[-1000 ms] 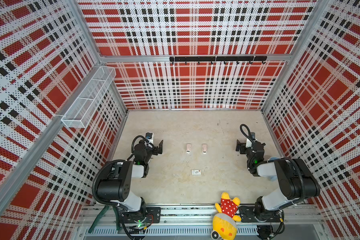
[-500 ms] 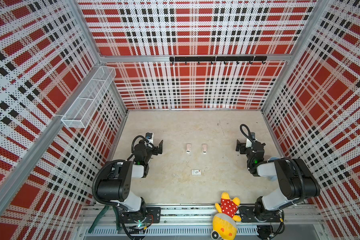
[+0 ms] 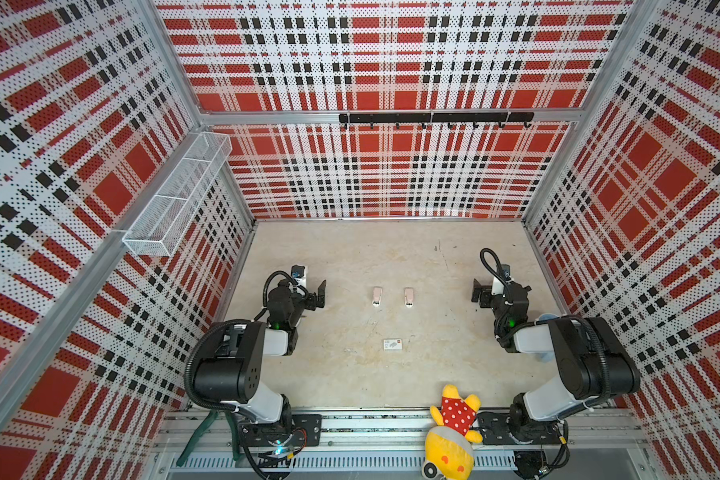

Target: Load the staples into the stapler

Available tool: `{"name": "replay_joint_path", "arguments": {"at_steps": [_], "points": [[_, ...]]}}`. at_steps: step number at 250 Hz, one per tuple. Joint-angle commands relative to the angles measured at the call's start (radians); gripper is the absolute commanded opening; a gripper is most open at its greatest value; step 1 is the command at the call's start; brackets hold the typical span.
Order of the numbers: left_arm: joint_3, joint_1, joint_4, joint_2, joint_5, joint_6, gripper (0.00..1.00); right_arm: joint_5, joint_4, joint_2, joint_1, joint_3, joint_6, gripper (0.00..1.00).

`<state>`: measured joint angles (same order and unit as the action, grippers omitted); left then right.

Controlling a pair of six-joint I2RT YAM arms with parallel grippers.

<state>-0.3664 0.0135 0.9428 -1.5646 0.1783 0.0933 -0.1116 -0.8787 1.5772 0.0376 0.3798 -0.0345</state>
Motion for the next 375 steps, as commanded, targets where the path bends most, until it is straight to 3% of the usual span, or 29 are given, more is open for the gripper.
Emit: {"name": "replay_joint_path", "arguments": {"at_steps": [1, 23, 42, 78, 107, 141, 169, 199, 254, 279, 333, 375], "points": [[-0.012, 0.013, 0.037, -0.009, -0.019, -0.008, 0.99, 0.033, -0.041, 0.011, -0.013, 0.022, -0.01, 1.0], [-0.01, 0.026, 0.024, 0.01, -0.028, 0.007, 0.99, 0.036, -0.05, 0.01, -0.016, 0.018, -0.008, 1.0], [-0.021, 0.037, -0.054, 0.047, -0.06, 0.024, 0.99, -0.055, 0.001, -0.021, -0.016, 0.03, 0.028, 1.0], [-0.012, 0.043, -0.008, 0.04, -0.071, 0.017, 0.99, -0.097, 0.351, -0.152, -0.016, 0.166, 0.042, 1.0], [-0.03, 0.044, -0.046, 0.051, -0.08, 0.014, 0.99, -0.171, 0.666, -0.221, -0.016, 0.313, 0.203, 1.0], [-0.107, 0.084, -0.309, 0.196, -0.078, 0.065, 0.99, -0.099, 1.048, -0.245, -0.018, 0.494, 0.306, 1.0], [-0.162, 0.15, -0.424, 0.283, -0.126, 0.15, 0.99, 0.052, 1.147, -0.254, -0.018, 0.525, 0.335, 1.0], [-0.312, 0.209, -0.693, 0.315, -0.155, 0.229, 0.99, 0.2, 1.191, -0.289, -0.018, 0.51, 0.379, 1.0], [-0.632, 0.311, -1.344, 0.29, 0.045, 0.452, 0.99, 0.612, 1.285, -0.29, -0.019, 0.505, 0.429, 0.99], [-0.719, 0.373, -1.584, 0.289, 0.122, 0.576, 0.99, 0.722, 1.259, -0.346, -0.018, 0.431, 0.472, 0.97], [-0.831, 0.508, -1.863, 0.213, 0.199, 0.692, 0.99, 0.862, 1.221, -0.452, 0.003, 0.294, 0.553, 0.95], [-0.751, 0.575, -1.828, 0.179, 0.247, 0.714, 1.0, 0.988, 1.029, -0.43, 0.047, 0.158, 0.673, 0.93]]}}
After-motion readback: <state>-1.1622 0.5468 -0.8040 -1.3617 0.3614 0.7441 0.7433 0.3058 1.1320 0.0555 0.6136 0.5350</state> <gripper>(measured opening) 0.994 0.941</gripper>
